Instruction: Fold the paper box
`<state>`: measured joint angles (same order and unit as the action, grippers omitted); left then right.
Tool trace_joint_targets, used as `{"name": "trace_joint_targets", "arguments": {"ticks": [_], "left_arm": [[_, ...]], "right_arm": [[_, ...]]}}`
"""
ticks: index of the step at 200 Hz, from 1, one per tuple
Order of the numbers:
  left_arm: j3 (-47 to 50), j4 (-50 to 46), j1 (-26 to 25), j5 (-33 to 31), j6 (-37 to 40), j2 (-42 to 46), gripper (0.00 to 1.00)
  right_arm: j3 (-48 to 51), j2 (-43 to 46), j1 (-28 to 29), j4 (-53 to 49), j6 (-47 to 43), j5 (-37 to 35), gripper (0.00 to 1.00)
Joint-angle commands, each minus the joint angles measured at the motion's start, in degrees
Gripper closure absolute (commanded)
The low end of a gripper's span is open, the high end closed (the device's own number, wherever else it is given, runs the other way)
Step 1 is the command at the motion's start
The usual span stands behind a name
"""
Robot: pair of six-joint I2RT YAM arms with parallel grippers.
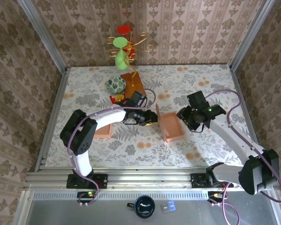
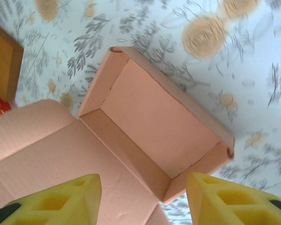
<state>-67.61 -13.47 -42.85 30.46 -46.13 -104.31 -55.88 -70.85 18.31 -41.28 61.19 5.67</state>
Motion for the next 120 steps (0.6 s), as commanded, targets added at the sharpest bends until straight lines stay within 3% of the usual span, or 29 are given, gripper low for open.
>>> {"name": "trace_joint_targets", "arguments": {"ticks": [1, 23, 46, 76, 120], "left_arm": [[-2.5, -0.6, -0.6, 1.2, -0.3, -1.0, 0.67], [-2.8, -1.0, -0.6, 1.4, -0.2, -1.3, 0.67], [-2.8, -1.5, -0.6, 1.2, 0.0, -1.3, 0.67], [-2.4, -1.9, -0.6, 0.9, 0.3, -0.9, 0.67], [-2.0, -2.2, -0.6, 0.7, 0.3, -0.5, 0.67]], "right_arm": [[-2.3, -4.1, -3.0, -1.6, -20.8, 2.9, 0.5], [-6.2, -13.6, -4.6, -4.4, -30.3, 4.7, 0.54], [-9.1, -19.6, -4.3, -4.9, -35.2, 5.1, 0.49], [-10.6, -25.5, -4.2, -4.5, -35.7, 5.7, 0.53], [-10.3, -29.8, -3.4, -3.1, -33.6, 4.8, 0.69]]}}
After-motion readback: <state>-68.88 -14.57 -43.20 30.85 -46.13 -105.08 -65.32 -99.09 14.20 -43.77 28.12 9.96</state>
